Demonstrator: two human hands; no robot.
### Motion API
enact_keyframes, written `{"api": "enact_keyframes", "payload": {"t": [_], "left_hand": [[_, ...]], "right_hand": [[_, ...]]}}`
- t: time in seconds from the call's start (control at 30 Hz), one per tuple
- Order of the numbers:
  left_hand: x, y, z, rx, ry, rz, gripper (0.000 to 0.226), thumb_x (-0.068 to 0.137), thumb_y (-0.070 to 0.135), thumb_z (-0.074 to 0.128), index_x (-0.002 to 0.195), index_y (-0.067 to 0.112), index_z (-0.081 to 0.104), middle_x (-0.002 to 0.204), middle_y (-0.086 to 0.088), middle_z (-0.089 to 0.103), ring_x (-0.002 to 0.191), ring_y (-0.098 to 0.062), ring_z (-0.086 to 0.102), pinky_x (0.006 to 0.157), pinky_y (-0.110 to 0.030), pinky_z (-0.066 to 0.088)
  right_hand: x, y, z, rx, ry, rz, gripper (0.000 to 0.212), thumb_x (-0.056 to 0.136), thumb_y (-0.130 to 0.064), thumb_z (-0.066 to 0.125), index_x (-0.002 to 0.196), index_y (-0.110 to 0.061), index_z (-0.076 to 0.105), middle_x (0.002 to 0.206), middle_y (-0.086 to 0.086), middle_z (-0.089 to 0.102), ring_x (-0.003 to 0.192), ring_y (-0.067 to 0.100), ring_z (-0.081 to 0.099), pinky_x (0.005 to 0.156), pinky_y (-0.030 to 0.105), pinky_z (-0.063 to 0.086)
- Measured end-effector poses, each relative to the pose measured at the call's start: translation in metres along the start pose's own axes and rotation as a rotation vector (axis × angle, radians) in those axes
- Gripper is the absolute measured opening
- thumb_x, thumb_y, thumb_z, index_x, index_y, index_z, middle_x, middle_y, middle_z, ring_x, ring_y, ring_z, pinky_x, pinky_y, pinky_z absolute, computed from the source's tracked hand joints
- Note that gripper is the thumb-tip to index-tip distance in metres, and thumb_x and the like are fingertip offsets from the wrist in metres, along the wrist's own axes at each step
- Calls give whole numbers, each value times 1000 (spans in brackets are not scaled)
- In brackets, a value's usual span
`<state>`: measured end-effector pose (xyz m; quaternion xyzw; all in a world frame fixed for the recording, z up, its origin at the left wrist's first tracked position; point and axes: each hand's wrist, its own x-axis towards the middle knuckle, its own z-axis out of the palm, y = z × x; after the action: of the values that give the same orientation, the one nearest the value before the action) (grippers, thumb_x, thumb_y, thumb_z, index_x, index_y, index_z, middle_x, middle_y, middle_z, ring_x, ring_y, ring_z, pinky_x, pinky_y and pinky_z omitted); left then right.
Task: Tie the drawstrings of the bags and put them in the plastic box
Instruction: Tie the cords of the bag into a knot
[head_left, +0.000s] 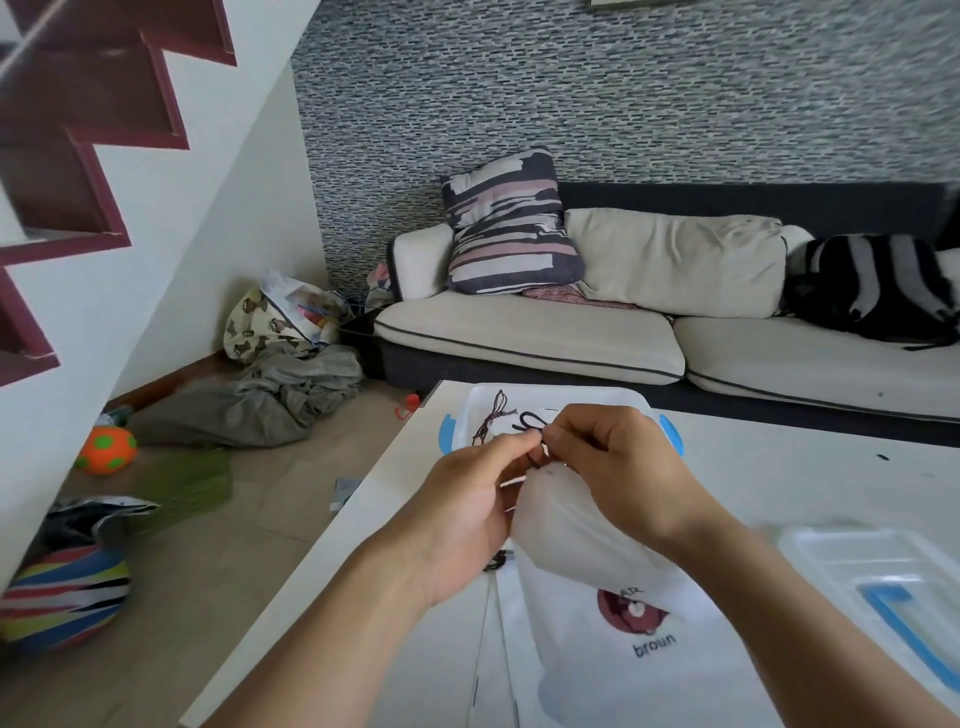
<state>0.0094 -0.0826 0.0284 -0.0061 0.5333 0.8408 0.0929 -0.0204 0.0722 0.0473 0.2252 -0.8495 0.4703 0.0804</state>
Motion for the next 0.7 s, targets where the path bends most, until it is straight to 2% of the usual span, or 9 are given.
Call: {"api": "enact_keyframes", "payload": {"t": [0.1,0.17,0.23,0.3,0.37,0.43,0.53,0.6,0.7], "left_hand": [[1,-5,-3,230,3,180,30,87,26,72,97,-2,71,96,-16,73,90,-19,68,88,-34,46],[2,-6,-5,434,70,342,23,88,31,74,92,8,73,92,-8,76,88,-14,69,85,-29,47],[3,-6,-8,589,149,499,12,94,23,69,91,14,75,87,1,77,84,-11,71,79,-24,50],[2,-5,-10,696,178,611,11,96,19,66,92,13,75,85,2,77,82,-15,72,75,-26,54],[1,-5,-11,714,196,661,16,97,21,64,88,11,75,81,-3,75,79,-17,70,73,-32,53],[0,-5,-8,648,242,643,20,98,19,63,84,10,74,79,-6,74,75,-11,66,71,-30,50],[-2,-7,-1,516,291,584,4,92,17,70,91,15,73,85,2,76,84,-9,72,76,-24,52],[-3,-9,2,431,345,614,22,81,21,79,98,15,65,90,2,72,88,-13,71,74,-21,52],[-6,-6,0,698,413,961,37,72,19,81,102,14,59,96,1,60,94,-18,62,79,-22,51]], "right_hand": [[0,0,2,53,-2,17,34,101,-20,55,74,1,59,59,-2,41,54,8,32,51,20,27],[0,0,2,106,-19,45,33,101,-20,55,77,2,60,59,0,42,55,11,33,51,23,28],[-1,-1,2,183,-50,81,34,102,-21,55,75,-1,62,61,5,46,58,17,36,55,30,31],[-1,-2,1,245,-67,106,34,102,-21,55,74,-4,63,63,11,48,61,22,38,59,36,32],[-1,-4,1,282,-68,121,34,102,-20,55,74,-4,65,63,12,49,61,22,38,59,36,32],[-1,-6,1,313,-75,134,34,102,-20,56,75,-3,67,63,12,49,61,22,38,58,34,32],[0,-5,2,339,-75,148,34,101,-20,57,75,-2,68,64,13,50,61,23,38,56,32,31],[-1,-5,2,340,-75,153,33,101,-19,56,75,-2,68,63,13,50,61,23,39,56,30,32],[-3,-7,1,347,-90,154,34,101,-17,56,73,-1,66,60,13,48,59,22,36,54,25,31]]}}
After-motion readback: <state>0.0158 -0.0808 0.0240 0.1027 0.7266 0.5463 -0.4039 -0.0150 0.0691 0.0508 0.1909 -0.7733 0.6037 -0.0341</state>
